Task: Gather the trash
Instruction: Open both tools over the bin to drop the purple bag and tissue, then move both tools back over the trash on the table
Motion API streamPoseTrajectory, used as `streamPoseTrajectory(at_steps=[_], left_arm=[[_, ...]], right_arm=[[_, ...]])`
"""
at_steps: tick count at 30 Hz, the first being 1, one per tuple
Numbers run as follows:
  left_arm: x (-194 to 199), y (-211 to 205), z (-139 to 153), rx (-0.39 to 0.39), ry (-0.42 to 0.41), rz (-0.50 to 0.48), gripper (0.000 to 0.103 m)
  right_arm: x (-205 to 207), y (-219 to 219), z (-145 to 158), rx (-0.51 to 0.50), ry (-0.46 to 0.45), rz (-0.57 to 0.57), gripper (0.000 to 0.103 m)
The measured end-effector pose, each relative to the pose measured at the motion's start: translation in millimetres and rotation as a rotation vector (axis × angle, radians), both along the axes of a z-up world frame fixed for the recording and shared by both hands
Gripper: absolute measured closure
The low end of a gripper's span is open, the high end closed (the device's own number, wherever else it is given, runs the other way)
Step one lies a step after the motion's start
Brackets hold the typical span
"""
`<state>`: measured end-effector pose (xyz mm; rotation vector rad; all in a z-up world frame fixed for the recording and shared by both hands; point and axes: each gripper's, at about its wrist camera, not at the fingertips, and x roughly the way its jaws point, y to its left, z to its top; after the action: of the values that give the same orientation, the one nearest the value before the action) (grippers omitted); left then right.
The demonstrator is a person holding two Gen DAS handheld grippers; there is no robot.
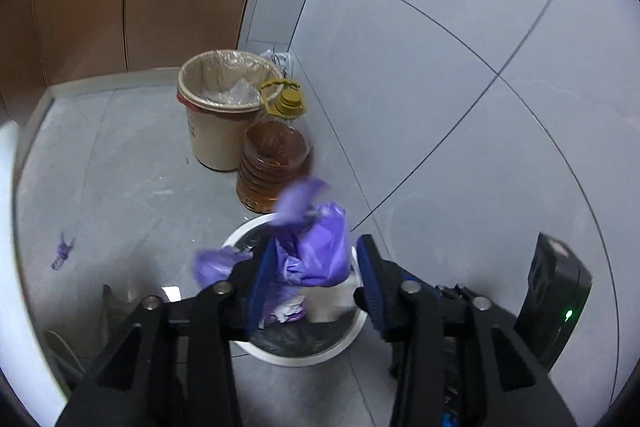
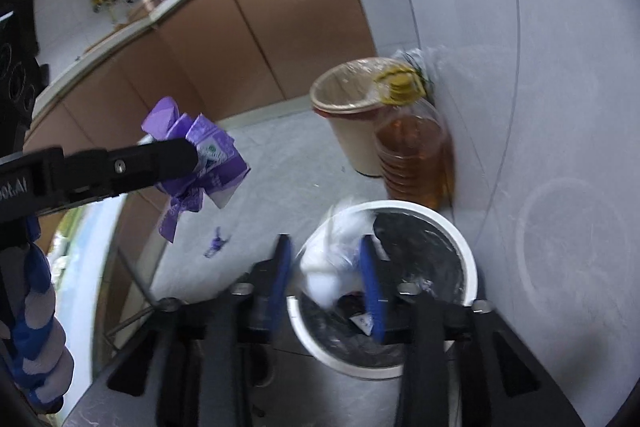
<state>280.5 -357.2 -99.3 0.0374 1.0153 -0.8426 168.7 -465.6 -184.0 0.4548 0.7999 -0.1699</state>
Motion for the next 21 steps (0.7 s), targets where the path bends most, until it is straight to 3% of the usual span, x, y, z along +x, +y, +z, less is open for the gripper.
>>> streamPoseTrajectory(at_steps=[11,21], left_arm=[[-9.4,0.5,4.9,-0.005,-0.018,-0.006,0.054],[-41.2,60.2,43.5,-0.043,-0.122,0.061,0.054]], right_arm=[[-18.2,-9.2,-2.9,0.034,-0.001,-0.052,0.051],[-36.3,19.3,41.6,0.012,-0.101,0.002,0.051]])
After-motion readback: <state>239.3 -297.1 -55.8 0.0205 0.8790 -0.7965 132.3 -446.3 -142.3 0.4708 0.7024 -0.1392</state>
